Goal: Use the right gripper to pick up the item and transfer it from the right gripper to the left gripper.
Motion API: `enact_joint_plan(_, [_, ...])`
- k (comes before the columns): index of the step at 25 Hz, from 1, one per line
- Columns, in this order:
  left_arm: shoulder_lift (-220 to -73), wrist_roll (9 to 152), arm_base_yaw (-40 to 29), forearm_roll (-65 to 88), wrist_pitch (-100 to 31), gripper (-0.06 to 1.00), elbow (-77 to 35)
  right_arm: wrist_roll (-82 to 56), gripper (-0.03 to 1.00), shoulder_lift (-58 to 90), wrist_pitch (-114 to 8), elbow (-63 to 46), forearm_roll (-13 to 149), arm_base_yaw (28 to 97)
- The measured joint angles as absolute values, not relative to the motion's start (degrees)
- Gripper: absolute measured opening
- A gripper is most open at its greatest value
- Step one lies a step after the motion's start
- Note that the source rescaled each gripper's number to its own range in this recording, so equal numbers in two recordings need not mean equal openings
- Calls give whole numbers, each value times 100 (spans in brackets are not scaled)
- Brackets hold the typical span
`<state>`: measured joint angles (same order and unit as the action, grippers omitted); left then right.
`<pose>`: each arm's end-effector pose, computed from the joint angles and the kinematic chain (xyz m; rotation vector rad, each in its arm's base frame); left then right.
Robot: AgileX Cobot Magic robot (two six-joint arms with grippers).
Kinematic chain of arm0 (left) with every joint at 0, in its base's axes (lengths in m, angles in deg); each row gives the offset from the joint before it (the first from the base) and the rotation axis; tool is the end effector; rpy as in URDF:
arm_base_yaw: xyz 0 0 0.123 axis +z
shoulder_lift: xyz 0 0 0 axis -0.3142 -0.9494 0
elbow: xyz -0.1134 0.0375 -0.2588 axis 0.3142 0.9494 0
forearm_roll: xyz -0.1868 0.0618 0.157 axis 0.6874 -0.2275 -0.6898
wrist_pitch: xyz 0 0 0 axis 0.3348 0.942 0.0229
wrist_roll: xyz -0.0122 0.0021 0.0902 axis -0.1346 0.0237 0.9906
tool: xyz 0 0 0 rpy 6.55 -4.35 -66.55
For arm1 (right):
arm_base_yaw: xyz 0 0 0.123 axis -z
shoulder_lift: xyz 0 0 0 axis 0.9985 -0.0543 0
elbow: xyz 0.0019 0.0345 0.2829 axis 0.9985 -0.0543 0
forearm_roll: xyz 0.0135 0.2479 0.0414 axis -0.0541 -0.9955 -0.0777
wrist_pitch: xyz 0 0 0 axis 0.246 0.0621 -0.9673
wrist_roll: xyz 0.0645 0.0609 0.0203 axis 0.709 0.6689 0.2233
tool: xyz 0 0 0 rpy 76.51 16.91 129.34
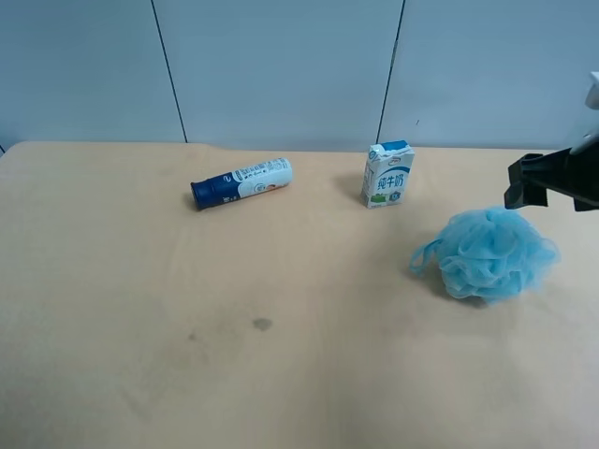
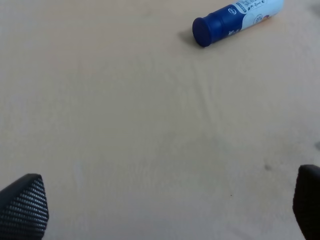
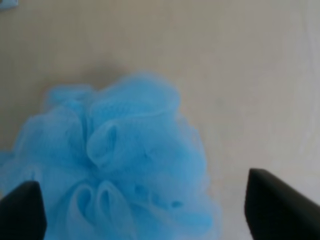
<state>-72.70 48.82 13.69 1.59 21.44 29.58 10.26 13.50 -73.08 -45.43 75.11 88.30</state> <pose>-0.0060 -0.0043 0.2791 0.1225 2.0201 -0.0980 0.2500 -0.0055 0.2339 0.0457 2.5606 0.0051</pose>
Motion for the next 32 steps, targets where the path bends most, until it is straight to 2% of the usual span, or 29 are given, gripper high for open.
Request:
enact_joint_plan(27, [-7270, 4882, 1369, 159, 2144, 100, 2958, 1026, 99, -677, -6059, -4539, 6937, 8804])
enact_joint_plan(30, [-7270, 4882, 1369, 159, 2144, 100, 2958, 1026, 89, -683, -6024, -4539, 6919, 8804])
enact_joint_plan(32, [-7270, 4882, 1369, 159, 2144, 100, 2958, 1026, 76, -683, -6003, -4539, 6919, 8804])
